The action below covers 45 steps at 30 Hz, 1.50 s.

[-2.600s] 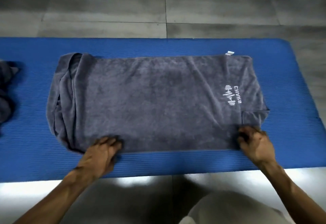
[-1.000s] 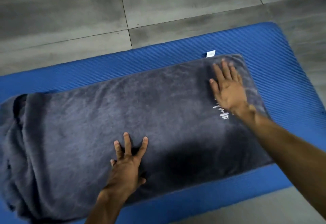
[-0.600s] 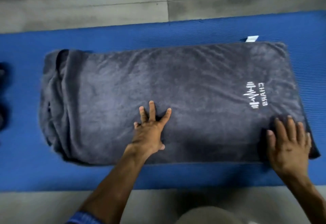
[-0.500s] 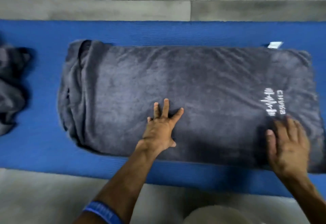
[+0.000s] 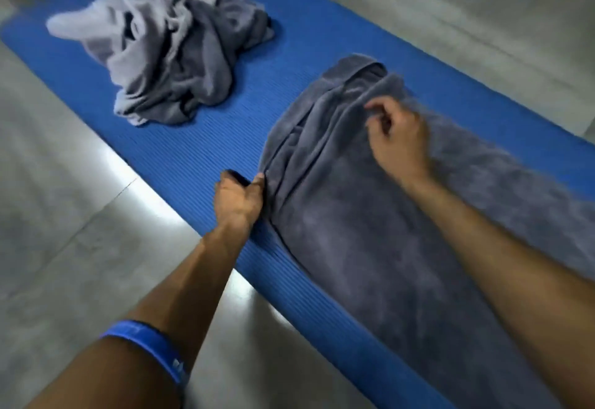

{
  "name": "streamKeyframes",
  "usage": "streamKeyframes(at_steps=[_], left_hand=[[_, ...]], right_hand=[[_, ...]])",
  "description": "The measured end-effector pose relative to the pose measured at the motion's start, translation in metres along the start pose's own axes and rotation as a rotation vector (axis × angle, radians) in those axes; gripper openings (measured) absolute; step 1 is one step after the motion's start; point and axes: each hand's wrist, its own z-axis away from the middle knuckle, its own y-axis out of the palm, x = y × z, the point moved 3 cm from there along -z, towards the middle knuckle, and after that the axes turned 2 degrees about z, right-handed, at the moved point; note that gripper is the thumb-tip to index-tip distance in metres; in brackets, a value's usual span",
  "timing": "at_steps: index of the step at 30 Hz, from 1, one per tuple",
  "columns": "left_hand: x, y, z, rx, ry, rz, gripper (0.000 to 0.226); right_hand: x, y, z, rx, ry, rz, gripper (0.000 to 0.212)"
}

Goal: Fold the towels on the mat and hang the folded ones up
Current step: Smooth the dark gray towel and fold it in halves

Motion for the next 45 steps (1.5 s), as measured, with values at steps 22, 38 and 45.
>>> streamKeyframes(at_steps=[22, 38, 45], left_hand=[[0.015, -0.061, 0.022, -0.166, 0.443, 0.096, 0.020], [0.004, -0.057, -0.023, 0.179, 0.091, 0.273, 0.030], [0.025, -0.087, -0.041, -0.045, 0.130, 0.217, 0.030]], right_hand=[[-0.008, 0.068, -0.124, 0.046, 0.159, -0.130, 0.030], [-0.005, 0.099, -0.145, 0.305, 0.421, 0.154, 0.032], [0.013, 0.108, -0.152, 0.413, 0.320, -0.085, 0.050]])
